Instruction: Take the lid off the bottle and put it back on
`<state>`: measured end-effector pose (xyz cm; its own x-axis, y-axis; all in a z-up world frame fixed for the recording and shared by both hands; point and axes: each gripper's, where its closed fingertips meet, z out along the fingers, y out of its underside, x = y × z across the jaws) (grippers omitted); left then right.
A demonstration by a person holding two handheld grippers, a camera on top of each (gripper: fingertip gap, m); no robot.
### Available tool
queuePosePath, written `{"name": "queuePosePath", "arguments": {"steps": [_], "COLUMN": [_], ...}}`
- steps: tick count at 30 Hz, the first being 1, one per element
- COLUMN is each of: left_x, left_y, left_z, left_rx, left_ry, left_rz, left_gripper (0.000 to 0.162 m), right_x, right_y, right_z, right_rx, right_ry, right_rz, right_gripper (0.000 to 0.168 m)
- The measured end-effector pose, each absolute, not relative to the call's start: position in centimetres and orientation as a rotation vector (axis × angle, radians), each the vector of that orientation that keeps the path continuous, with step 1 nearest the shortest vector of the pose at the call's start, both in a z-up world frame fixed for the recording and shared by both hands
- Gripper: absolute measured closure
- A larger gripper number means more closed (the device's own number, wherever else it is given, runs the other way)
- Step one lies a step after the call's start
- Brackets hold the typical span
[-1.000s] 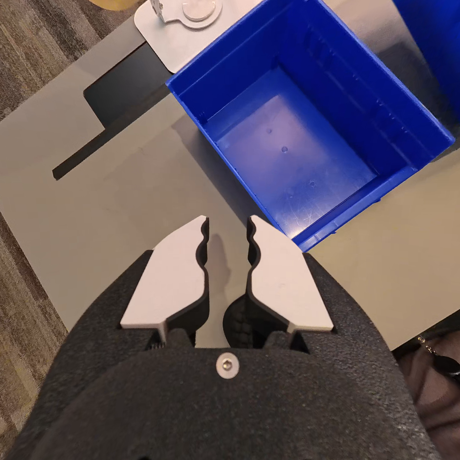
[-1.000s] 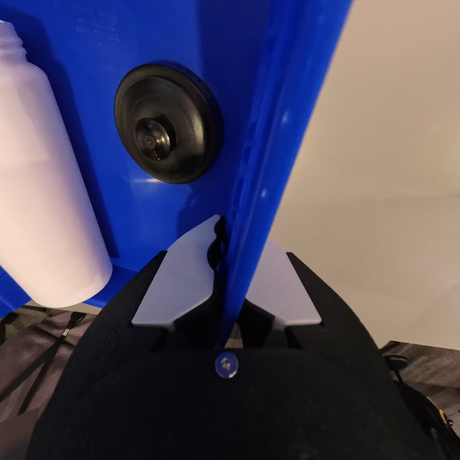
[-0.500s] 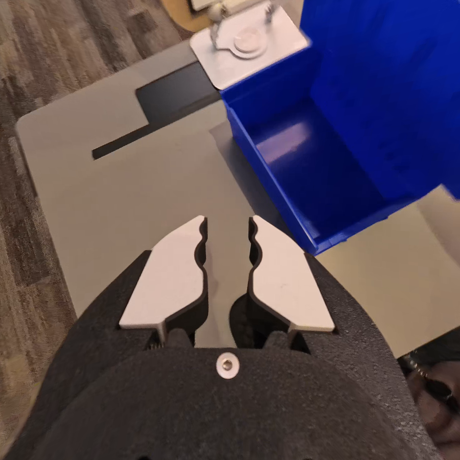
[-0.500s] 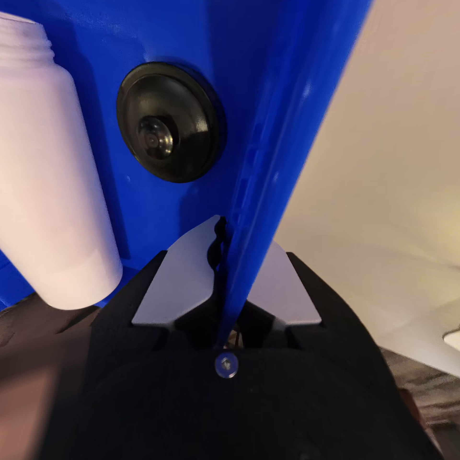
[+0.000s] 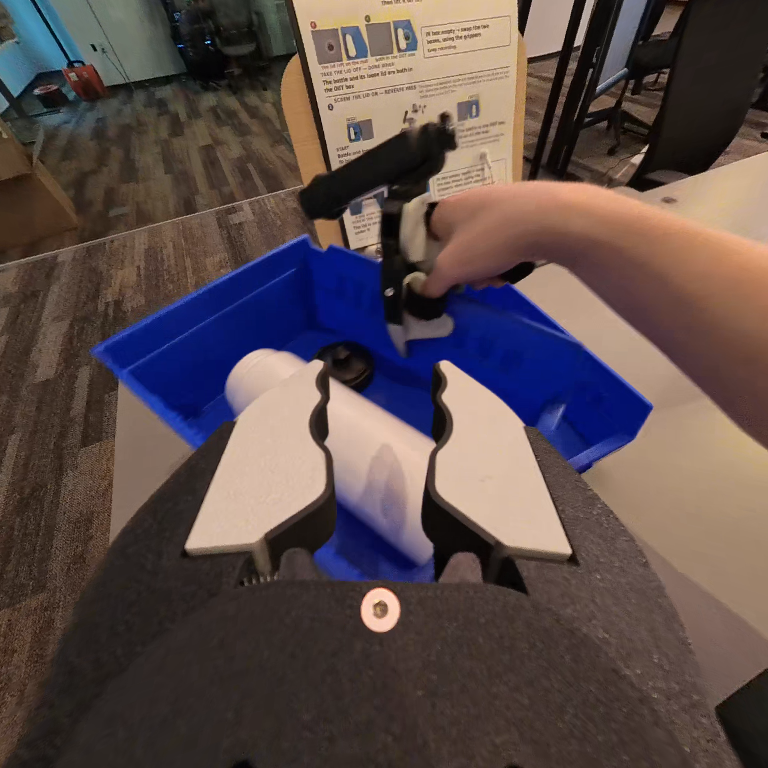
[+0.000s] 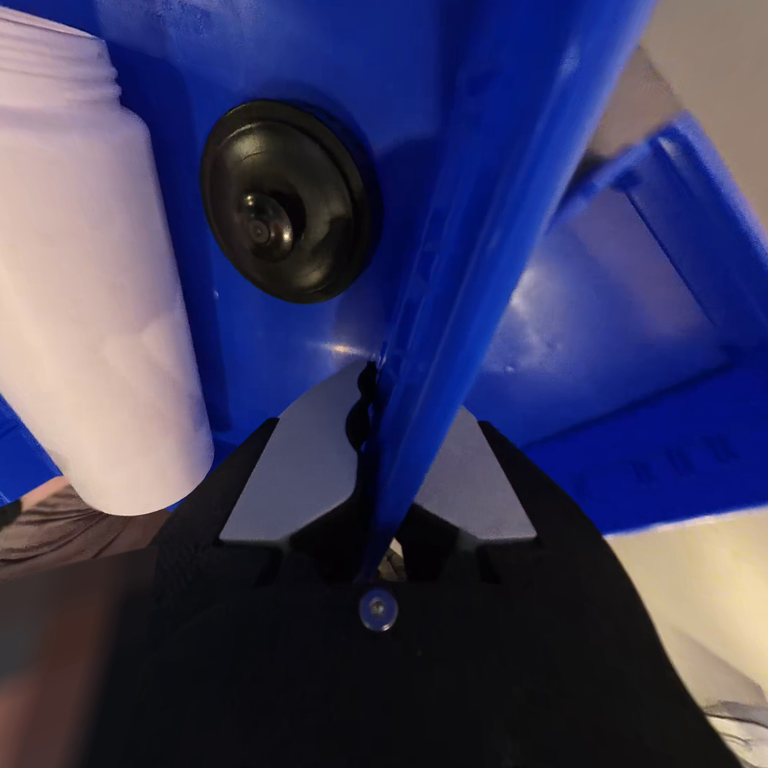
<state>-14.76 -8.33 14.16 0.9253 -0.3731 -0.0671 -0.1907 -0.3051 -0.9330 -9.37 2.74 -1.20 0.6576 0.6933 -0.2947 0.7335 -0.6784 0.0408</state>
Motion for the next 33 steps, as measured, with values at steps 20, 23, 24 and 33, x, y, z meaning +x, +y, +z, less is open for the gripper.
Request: {"name": "queuePosePath", "arguments": {"steps": [20, 23, 24, 33], "left_x": [-15.7, -15.5, -15.5, -18.7], "left_y": [-8.1, -8.0, -7.9, -7.7], "left_z": [12.7, 12.3, 12.3, 11.8], "left_rx": [-1.964, -1.982, -1.985, -2.026], "left_ry": [0.444, 0.463, 0.462, 0.368], "left_rz": [-0.233, -0.229, -0.226, -0.176], "left_gripper": [0.108, 0.106, 0.105, 0.096], "right_x": [-18.5, -18.6, -18.8, -15.2], "right_y": [3.1, 3.1, 3.4, 8.0], "right_z": [-13.7, -13.8, -13.4, -0.8], "right_rx": [2.737, 2.747, 2.761, 3.305], "right_ry": [1.05, 1.116, 1.162, 1.794], "right_rz": [-0.396, -0.368, -0.365, -0.356], "right_gripper": [0.161, 0.151, 0.148, 0.121]}}
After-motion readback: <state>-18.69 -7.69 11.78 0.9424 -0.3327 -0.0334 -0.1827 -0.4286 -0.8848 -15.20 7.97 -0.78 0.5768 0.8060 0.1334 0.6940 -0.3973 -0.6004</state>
